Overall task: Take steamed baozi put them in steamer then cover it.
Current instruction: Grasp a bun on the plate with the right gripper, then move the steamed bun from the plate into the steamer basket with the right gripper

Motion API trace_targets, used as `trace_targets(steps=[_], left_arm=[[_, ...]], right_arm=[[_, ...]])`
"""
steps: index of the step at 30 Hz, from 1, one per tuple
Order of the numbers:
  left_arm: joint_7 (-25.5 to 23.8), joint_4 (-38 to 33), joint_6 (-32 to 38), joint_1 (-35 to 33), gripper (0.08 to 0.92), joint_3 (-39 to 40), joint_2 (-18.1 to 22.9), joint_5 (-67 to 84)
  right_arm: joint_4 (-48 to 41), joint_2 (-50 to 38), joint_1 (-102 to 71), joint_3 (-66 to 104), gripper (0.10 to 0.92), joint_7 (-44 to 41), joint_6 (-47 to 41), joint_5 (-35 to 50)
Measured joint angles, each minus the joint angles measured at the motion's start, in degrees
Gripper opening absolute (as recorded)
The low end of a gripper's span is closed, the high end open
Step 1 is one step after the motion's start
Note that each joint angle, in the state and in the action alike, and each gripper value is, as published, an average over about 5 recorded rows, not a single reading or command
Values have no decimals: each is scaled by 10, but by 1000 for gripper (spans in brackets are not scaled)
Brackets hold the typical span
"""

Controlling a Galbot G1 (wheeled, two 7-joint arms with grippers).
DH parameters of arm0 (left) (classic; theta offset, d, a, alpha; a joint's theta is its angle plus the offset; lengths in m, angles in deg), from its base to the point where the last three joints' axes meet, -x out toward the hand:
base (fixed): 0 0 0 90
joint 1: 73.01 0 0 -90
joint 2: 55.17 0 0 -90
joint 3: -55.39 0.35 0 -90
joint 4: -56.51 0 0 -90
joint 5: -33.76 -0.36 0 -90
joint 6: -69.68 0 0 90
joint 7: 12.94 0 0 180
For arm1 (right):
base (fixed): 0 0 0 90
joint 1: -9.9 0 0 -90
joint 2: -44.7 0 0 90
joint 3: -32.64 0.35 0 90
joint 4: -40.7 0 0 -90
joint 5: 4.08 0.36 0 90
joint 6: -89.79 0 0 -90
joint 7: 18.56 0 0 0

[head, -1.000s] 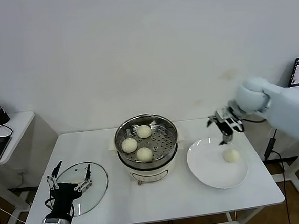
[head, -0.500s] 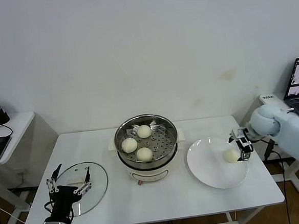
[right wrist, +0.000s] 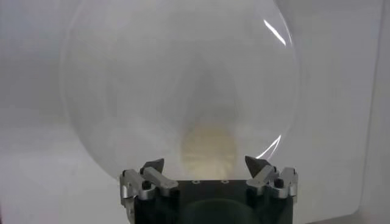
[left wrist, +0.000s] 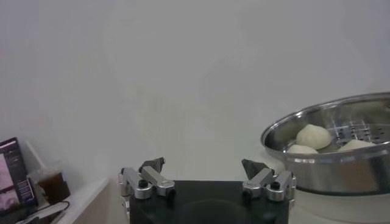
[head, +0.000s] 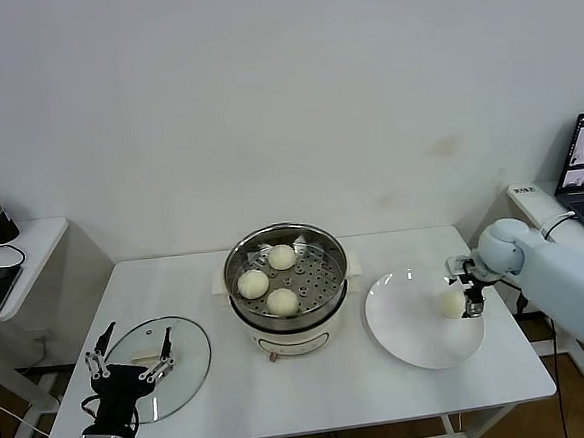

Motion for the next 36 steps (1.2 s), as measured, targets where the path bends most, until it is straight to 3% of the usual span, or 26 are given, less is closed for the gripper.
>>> trace_targets(steps=[9, 21, 36], left_arm=[[0, 1, 0, 1, 823, 0, 2, 0], [1, -1, 0, -1, 823, -1, 5, 0], [1, -3, 0, 6, 823, 6, 0, 0]], right_arm=[[-49, 34, -10, 17, 809, 4, 3, -21], [-65, 42, -5, 19, 647, -7, 2, -26], [20, -8, 108, -66, 645, -28, -30, 48]])
